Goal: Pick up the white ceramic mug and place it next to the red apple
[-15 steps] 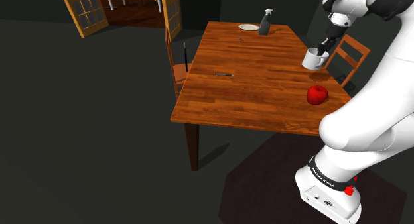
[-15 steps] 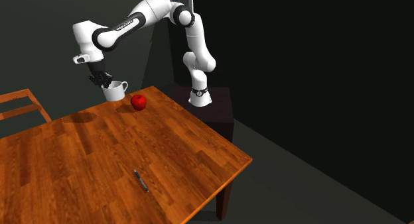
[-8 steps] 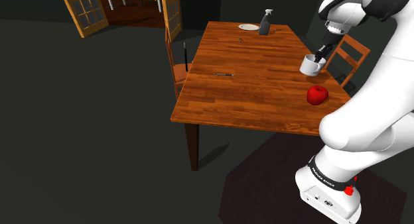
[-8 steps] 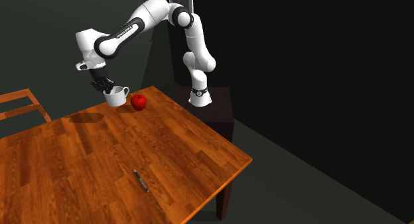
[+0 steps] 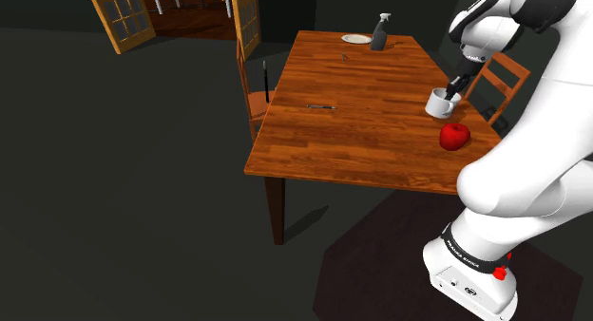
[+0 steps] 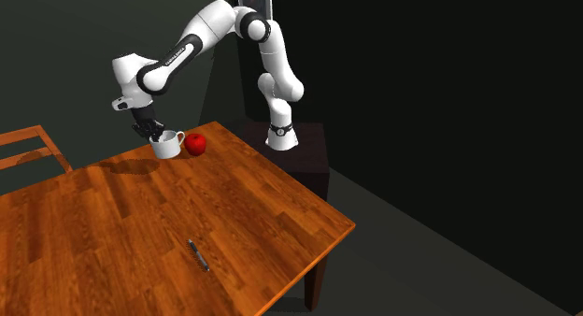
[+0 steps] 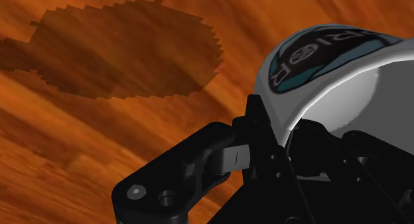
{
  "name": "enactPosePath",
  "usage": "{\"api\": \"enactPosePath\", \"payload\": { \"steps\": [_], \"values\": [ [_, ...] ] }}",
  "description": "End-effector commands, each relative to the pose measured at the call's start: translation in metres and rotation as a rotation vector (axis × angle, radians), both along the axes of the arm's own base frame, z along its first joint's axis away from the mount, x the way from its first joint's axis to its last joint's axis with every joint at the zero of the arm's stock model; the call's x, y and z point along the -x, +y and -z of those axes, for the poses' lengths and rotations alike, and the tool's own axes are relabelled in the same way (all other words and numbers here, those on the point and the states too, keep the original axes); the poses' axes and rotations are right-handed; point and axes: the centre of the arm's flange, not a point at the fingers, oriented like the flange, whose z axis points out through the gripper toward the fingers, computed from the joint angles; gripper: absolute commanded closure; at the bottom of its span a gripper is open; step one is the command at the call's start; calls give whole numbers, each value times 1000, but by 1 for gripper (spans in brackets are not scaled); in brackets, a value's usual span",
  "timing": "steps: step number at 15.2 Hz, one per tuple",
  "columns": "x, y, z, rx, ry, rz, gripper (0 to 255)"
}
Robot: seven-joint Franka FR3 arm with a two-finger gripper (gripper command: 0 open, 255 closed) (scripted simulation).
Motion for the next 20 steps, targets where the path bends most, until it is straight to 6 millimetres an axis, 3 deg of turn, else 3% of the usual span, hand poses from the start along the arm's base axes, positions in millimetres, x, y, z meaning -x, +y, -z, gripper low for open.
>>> {"api": "enactPosePath", "payload": {
  "steps": [1, 12, 20],
  "values": [
    [1, -1, 11, 0, 0, 0, 255],
    [1, -1, 69, 0, 0, 0, 255],
    [1, -1, 72, 0, 0, 0, 255]
  ]
}}
